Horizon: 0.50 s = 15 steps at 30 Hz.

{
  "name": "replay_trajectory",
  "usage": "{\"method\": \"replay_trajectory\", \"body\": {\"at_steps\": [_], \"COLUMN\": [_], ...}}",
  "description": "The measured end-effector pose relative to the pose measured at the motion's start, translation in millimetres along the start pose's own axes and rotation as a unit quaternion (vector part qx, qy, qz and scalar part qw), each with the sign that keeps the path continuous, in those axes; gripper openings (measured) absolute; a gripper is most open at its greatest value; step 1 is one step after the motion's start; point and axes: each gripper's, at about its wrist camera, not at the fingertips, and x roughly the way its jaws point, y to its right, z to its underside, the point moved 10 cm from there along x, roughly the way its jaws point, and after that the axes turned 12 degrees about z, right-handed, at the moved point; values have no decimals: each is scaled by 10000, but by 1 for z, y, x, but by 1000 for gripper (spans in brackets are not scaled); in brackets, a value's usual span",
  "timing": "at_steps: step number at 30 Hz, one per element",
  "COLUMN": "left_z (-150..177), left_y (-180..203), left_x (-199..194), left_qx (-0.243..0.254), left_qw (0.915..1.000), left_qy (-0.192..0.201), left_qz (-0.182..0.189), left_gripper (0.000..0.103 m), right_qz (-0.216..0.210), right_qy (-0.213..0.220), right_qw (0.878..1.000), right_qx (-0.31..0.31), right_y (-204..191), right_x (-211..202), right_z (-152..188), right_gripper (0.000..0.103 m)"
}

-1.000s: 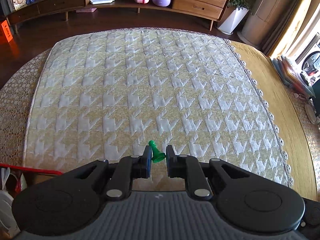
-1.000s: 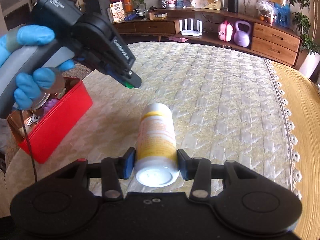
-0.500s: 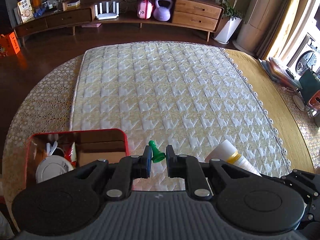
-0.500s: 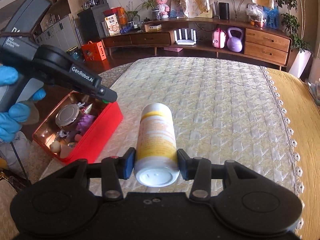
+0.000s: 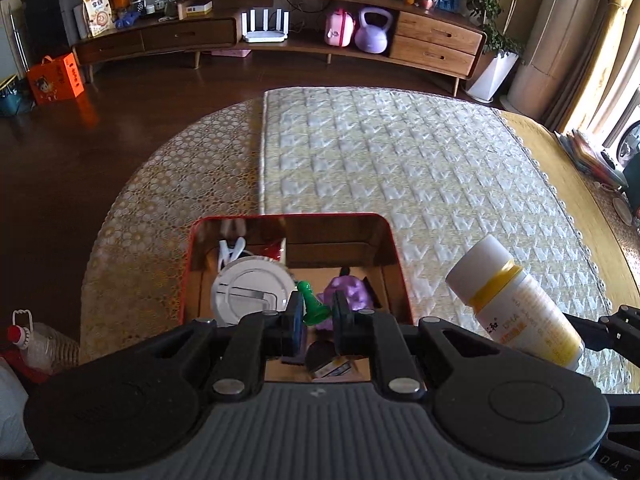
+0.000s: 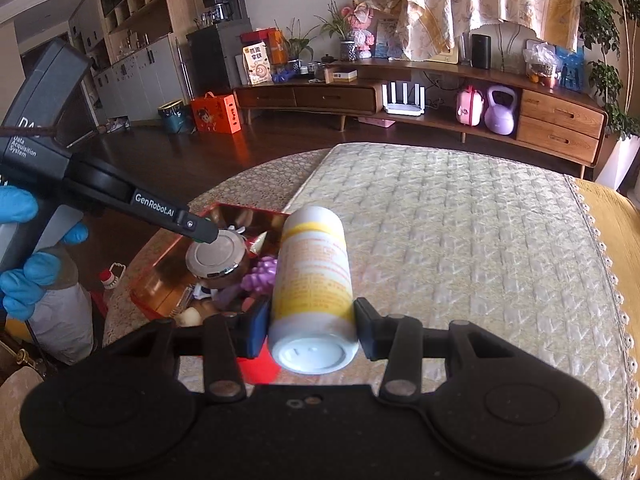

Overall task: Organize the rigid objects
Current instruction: 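Carry pushpin with left tool while right tool carries pill bottle over red tin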

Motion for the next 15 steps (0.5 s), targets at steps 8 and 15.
{"method": "replay_trajectory", "body": {"at_steps": [8,15], "left_z": [17,36], "left_y": [-39,-59], "left_x": [1,18], "left_qx": [-132,-192], "left_qw": [9998,9992], "left_qy": [-94,-321], "left_qz": [-103,-144], "left_gripper": [14,14], "right_qz": [-13,76], "right_qy": [13,-91], "right_qw": [10000,9997], "right_qx": [-68,-194], "right_y": [-38,-58], "right_x": [20,48], "right_z": [-11,-10], "right_gripper": [44,44]}}
